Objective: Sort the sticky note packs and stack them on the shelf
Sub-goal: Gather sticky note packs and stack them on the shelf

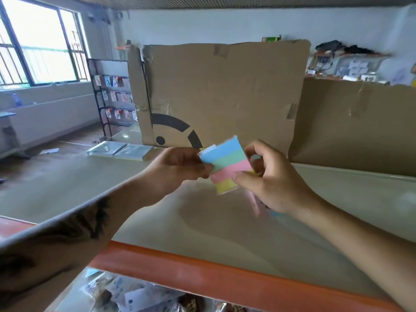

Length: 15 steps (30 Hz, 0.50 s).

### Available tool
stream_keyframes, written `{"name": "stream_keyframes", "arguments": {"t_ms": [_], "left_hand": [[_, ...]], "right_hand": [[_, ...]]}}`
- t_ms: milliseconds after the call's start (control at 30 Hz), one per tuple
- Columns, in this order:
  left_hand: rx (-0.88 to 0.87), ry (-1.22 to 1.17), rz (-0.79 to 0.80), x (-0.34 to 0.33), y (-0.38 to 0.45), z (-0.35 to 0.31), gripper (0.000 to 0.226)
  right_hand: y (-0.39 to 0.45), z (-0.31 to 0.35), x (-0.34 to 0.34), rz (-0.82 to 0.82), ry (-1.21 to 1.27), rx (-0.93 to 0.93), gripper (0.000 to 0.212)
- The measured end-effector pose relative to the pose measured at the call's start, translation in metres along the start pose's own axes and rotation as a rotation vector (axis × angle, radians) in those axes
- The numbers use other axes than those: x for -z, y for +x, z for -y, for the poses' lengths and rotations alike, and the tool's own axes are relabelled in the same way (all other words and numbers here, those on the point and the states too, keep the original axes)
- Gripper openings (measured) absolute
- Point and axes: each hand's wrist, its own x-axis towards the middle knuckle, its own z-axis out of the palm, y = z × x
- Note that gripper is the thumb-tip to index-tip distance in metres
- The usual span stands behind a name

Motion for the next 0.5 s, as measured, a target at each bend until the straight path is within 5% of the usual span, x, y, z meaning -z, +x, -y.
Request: {"name": "stream_keyframes", "arguments": {"t_ms": [300,500], "left_hand": [[-0.073,0.175,-0.108,-0.014,-0.007,-0.003,0.036],[-0.141,0.832,-0.249,-0.025,-0.034,-0.023,0.097]], "right_hand": [[-0.002,0.014,-0.002,-0.016,0.005,-0.118,0.019],[-0.006,0.02,-0.007,-0.183,0.024,-0.166,0.02]]}}
